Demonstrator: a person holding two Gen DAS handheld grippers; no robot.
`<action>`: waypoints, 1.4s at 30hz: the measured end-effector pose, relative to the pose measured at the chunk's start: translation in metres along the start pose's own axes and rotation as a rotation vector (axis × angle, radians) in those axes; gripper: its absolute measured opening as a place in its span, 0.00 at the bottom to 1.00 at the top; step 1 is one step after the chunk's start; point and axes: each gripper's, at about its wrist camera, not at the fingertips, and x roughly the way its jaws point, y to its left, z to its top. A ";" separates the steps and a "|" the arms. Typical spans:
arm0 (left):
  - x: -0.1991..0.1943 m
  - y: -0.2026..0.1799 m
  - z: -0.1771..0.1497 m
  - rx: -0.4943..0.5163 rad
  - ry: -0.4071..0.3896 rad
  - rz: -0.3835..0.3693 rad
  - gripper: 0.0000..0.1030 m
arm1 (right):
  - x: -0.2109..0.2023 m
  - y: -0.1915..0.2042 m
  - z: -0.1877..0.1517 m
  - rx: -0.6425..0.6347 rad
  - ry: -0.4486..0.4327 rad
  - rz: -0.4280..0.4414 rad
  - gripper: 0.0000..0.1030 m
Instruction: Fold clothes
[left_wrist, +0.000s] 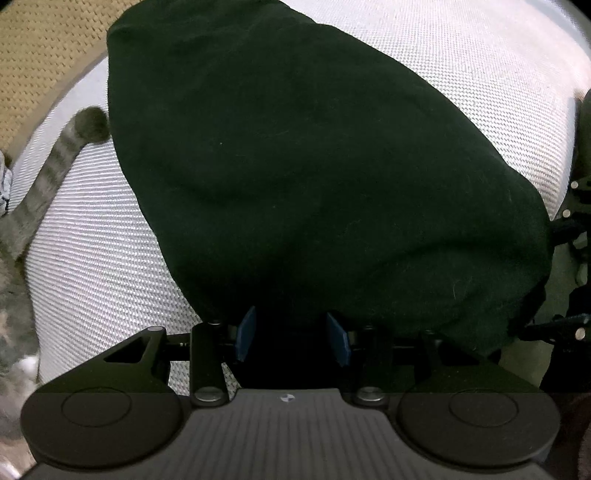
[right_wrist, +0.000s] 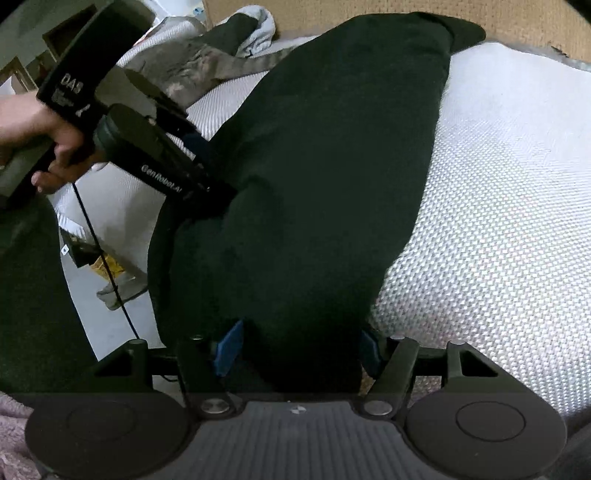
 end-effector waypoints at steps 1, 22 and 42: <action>0.000 0.000 0.001 0.002 0.006 -0.002 0.47 | 0.001 0.000 -0.001 -0.002 0.006 0.004 0.66; -0.005 -0.004 0.001 0.025 0.002 -0.001 0.46 | 0.028 -0.015 -0.001 0.146 0.189 0.140 0.69; -0.013 -0.006 -0.002 0.020 0.005 -0.007 0.46 | 0.028 -0.003 0.005 0.234 0.147 0.386 0.68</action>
